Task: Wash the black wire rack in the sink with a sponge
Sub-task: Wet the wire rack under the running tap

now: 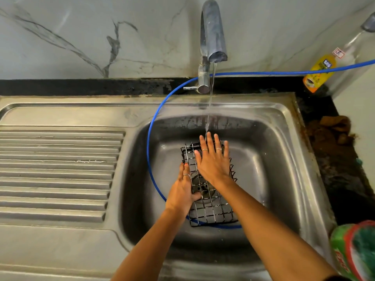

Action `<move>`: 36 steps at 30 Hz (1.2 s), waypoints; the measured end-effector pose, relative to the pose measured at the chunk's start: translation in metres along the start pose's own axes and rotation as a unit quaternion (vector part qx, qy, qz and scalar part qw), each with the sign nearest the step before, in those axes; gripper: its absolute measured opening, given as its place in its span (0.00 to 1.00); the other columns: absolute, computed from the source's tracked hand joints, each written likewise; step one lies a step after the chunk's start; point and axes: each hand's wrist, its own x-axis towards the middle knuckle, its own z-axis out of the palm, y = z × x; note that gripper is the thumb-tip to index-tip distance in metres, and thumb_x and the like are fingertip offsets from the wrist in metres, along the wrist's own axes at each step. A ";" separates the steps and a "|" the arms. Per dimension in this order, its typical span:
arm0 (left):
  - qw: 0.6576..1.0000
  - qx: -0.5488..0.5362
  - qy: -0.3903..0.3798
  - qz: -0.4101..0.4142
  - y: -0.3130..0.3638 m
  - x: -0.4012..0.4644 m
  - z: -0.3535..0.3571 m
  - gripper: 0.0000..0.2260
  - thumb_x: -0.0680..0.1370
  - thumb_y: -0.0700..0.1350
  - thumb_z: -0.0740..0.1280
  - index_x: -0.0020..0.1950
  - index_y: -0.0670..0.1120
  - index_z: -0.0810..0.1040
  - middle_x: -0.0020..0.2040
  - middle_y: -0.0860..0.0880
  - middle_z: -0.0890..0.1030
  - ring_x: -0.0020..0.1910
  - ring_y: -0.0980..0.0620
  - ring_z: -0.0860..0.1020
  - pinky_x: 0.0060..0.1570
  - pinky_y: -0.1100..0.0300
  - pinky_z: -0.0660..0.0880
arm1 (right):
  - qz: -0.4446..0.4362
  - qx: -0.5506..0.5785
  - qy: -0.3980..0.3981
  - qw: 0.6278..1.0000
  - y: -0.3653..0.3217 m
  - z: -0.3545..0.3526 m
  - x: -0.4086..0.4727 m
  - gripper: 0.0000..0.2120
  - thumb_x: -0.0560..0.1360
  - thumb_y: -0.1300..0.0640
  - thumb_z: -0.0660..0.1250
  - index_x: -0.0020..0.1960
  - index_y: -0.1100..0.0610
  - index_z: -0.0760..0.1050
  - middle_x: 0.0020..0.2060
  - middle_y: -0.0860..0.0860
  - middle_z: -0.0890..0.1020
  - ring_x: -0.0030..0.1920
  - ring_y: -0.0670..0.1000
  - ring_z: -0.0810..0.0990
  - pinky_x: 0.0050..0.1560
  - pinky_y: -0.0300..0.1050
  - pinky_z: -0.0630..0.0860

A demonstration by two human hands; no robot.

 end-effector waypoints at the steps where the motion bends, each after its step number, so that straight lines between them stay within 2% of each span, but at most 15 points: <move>1: 1.000 -0.001 0.001 0.000 0.000 0.001 0.000 0.45 0.75 0.47 0.71 0.79 0.45 0.42 0.80 0.48 0.44 0.72 0.48 0.67 0.67 0.60 0.65 | -0.014 -0.014 0.001 1.000 -0.001 0.001 -0.002 0.28 0.80 0.42 0.35 0.77 0.52 0.38 0.75 0.51 0.38 0.76 0.54 0.36 0.73 0.57 0.34; 4: 1.000 -0.007 -0.007 0.005 0.000 0.002 -0.003 0.47 0.73 0.46 0.73 0.79 0.44 0.43 0.79 0.45 0.51 0.71 0.47 0.69 0.67 0.59 0.66 | -0.113 -0.037 -0.001 0.993 0.008 0.002 -0.014 0.29 0.79 0.44 0.33 0.77 0.54 0.37 0.76 0.53 0.39 0.75 0.55 0.35 0.73 0.56 0.32; 6: 1.000 -0.009 -0.008 0.016 0.000 0.002 -0.002 0.47 0.72 0.45 0.74 0.79 0.43 0.44 0.78 0.44 0.55 0.69 0.47 0.70 0.66 0.58 0.67 | -0.191 -0.033 -0.002 0.981 0.014 0.004 -0.032 0.28 0.80 0.45 0.35 0.77 0.53 0.40 0.77 0.51 0.42 0.76 0.55 0.38 0.74 0.55 0.33; 9: 0.999 -0.030 0.002 0.024 0.000 0.001 -0.001 0.46 0.72 0.42 0.75 0.79 0.44 0.46 0.76 0.44 0.62 0.69 0.48 0.71 0.66 0.58 0.70 | -0.226 -0.007 0.003 0.974 0.014 0.012 -0.066 0.27 0.81 0.45 0.37 0.78 0.52 0.47 0.77 0.49 0.48 0.76 0.55 0.43 0.74 0.56 0.37; 11: 1.000 -0.027 -0.006 0.007 0.001 0.000 -0.001 0.46 0.73 0.41 0.73 0.79 0.43 0.44 0.77 0.44 0.60 0.71 0.48 0.69 0.67 0.57 0.69 | -0.227 -0.006 0.012 0.974 0.018 0.018 -0.086 0.26 0.82 0.44 0.40 0.77 0.52 0.51 0.76 0.49 0.53 0.77 0.52 0.48 0.75 0.56 0.41; 13: 1.000 -0.011 -0.017 -0.002 0.002 0.001 -0.001 0.47 0.73 0.42 0.73 0.79 0.43 0.42 0.79 0.45 0.53 0.73 0.47 0.66 0.69 0.57 0.66 | -0.227 -0.005 0.013 0.974 0.027 0.020 -0.094 0.24 0.82 0.44 0.44 0.76 0.47 0.53 0.75 0.46 0.57 0.76 0.49 0.53 0.73 0.54 0.44; 16: 0.999 -0.006 -0.032 -0.001 0.004 0.001 -0.002 0.46 0.74 0.44 0.72 0.79 0.43 0.41 0.80 0.44 0.50 0.72 0.46 0.67 0.68 0.58 0.65 | -0.181 0.010 -0.004 0.983 0.034 0.011 -0.079 0.22 0.81 0.41 0.44 0.75 0.37 0.50 0.76 0.43 0.51 0.76 0.49 0.48 0.74 0.60 0.39; 19: 0.999 0.006 -0.041 -0.014 0.006 0.001 -0.004 0.45 0.75 0.45 0.71 0.78 0.43 0.41 0.80 0.44 0.46 0.73 0.46 0.66 0.68 0.60 0.63 | -0.095 0.024 -0.011 0.995 0.031 0.000 -0.046 0.22 0.81 0.40 0.40 0.74 0.34 0.44 0.76 0.42 0.42 0.76 0.49 0.40 0.71 0.61 0.32; 22: 0.998 0.003 -0.051 -0.021 0.007 0.001 -0.004 0.46 0.74 0.45 0.72 0.78 0.43 0.41 0.80 0.44 0.47 0.73 0.47 0.65 0.68 0.61 0.62 | -0.043 0.060 -0.017 0.997 0.029 -0.006 -0.015 0.22 0.81 0.40 0.40 0.74 0.33 0.44 0.76 0.41 0.40 0.76 0.48 0.37 0.70 0.67 0.37; 25: 0.996 -0.042 -0.057 -0.048 0.006 0.002 -0.001 0.46 0.74 0.43 0.73 0.79 0.45 0.41 0.76 0.41 0.62 0.68 0.46 0.71 0.67 0.56 0.68 | -0.022 0.084 -0.007 0.996 0.026 -0.004 -0.004 0.22 0.80 0.39 0.43 0.74 0.33 0.46 0.77 0.41 0.43 0.76 0.47 0.38 0.69 0.72 0.48; 27: 0.991 -0.090 -0.062 -0.076 0.007 0.000 -0.001 0.47 0.74 0.40 0.72 0.79 0.50 0.40 0.67 0.40 0.73 0.59 0.47 0.78 0.59 0.56 0.76 | 0.041 0.101 0.007 0.994 0.023 -0.003 -0.004 0.25 0.79 0.36 0.46 0.75 0.35 0.47 0.77 0.44 0.41 0.76 0.51 0.38 0.67 0.73 0.50; 29: 0.978 -0.160 -0.078 -0.106 0.010 -0.004 -0.003 0.46 0.75 0.35 0.69 0.78 0.55 0.38 0.59 0.43 0.78 0.44 0.54 0.79 0.40 0.66 0.78 | 0.160 0.149 0.017 0.976 0.021 -0.009 -0.007 0.31 0.76 0.31 0.49 0.76 0.39 0.49 0.78 0.51 0.43 0.76 0.60 0.45 0.66 0.69 0.58; 31: 0.969 -0.194 -0.099 -0.120 0.015 -0.007 -0.005 0.46 0.77 0.33 0.65 0.77 0.57 0.35 0.49 0.48 0.78 0.36 0.57 0.76 0.29 0.69 0.74 | 0.237 0.228 -0.008 0.944 0.021 -0.019 -0.007 0.35 0.74 0.31 0.55 0.76 0.45 0.53 0.74 0.59 0.58 0.70 0.64 0.63 0.60 0.57 0.70; 33: 0.961 -0.218 -0.100 -0.135 0.018 -0.007 -0.006 0.46 0.77 0.33 0.64 0.77 0.59 0.34 0.44 0.49 0.77 0.38 0.54 0.77 0.31 0.66 0.74 | 0.242 0.302 -0.038 0.921 0.024 -0.028 -0.004 0.34 0.74 0.35 0.61 0.74 0.49 0.58 0.68 0.59 0.67 0.64 0.62 0.73 0.55 0.51 0.73; 36: 0.949 -0.255 -0.107 -0.150 0.024 -0.015 -0.013 0.45 0.77 0.31 0.62 0.77 0.58 0.34 0.43 0.50 0.75 0.41 0.51 0.77 0.40 0.59 0.77 | 0.216 0.366 -0.049 0.904 0.029 -0.047 -0.002 0.29 0.74 0.43 0.68 0.70 0.52 0.65 0.64 0.59 0.68 0.56 0.61 0.79 0.55 0.53 0.78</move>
